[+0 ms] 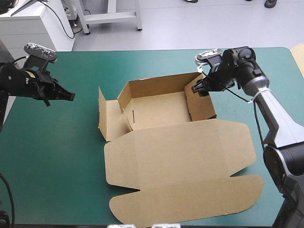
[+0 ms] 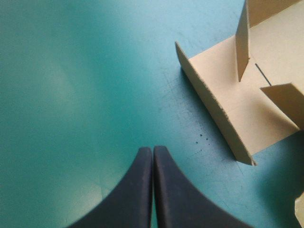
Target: Fold the box
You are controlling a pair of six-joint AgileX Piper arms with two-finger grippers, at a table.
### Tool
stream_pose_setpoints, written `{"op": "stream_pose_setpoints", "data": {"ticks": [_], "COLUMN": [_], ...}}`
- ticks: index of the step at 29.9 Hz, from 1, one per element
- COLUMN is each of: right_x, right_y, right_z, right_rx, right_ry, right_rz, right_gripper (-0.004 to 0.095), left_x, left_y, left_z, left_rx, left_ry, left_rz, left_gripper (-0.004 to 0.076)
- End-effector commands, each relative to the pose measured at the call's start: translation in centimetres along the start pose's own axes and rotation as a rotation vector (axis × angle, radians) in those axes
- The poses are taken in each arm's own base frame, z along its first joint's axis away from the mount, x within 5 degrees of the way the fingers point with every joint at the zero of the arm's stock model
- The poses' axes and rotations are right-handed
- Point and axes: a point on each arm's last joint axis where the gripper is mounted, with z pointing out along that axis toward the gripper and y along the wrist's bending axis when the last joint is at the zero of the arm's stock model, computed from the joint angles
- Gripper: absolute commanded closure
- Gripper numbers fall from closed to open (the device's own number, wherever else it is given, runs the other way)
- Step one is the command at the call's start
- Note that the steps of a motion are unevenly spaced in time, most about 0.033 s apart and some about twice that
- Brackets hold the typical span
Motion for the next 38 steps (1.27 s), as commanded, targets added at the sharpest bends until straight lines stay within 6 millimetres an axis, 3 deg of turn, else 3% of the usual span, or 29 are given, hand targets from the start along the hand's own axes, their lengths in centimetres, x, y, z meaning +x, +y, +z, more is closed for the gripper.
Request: {"op": "stream_pose_setpoints", "data": {"ticks": [1, 6, 14, 19, 22, 31, 38], "right_x": [0.0, 0.2, 0.0, 0.1, 0.1, 0.1, -0.5], "right_y": [-0.7, -0.9, -0.8, -0.9, -1.0, -1.0, -0.9], "right_z": [-3.4, -1.7, 2.6, 3.6, 3.6, 3.6, 2.6], "right_rx": [-0.031, -0.064, -0.125, -0.129, -0.116, -0.116, -0.133], "right_ry": [-0.064, 0.005, 0.087, 0.107, 0.110, 0.110, 0.067], "right_rz": [0.007, 0.004, 0.015, 0.014, 0.009, 0.002, 0.012], "right_gripper": [0.0239, 0.0239, 0.0239, 0.0242, 0.0352, 0.0929, 0.0929], "left_x": [-0.2, 0.7, 3.7, 4.2, 4.1, 4.1, 3.7], "left_y": [0.0, -0.4, -0.9, -1.0, -0.9, -0.9, -0.8], "left_z": [-2.1, -1.3, 2.3, 3.1, 3.1, 3.1, 3.1], "left_rx": [-0.032, -0.008, 0.003, 0.007, 0.003, 0.003, -0.009], "left_ry": [-0.074, -0.016, 0.094, 0.110, 0.097, 0.097, 0.052], "left_rz": [-0.022, -0.044, -0.060, -0.062, -0.062, -0.062, -0.071], "left_gripper": [0.0732, 0.0732, 0.0732, 0.0732, 0.0732, 0.0732, 0.0732]}}
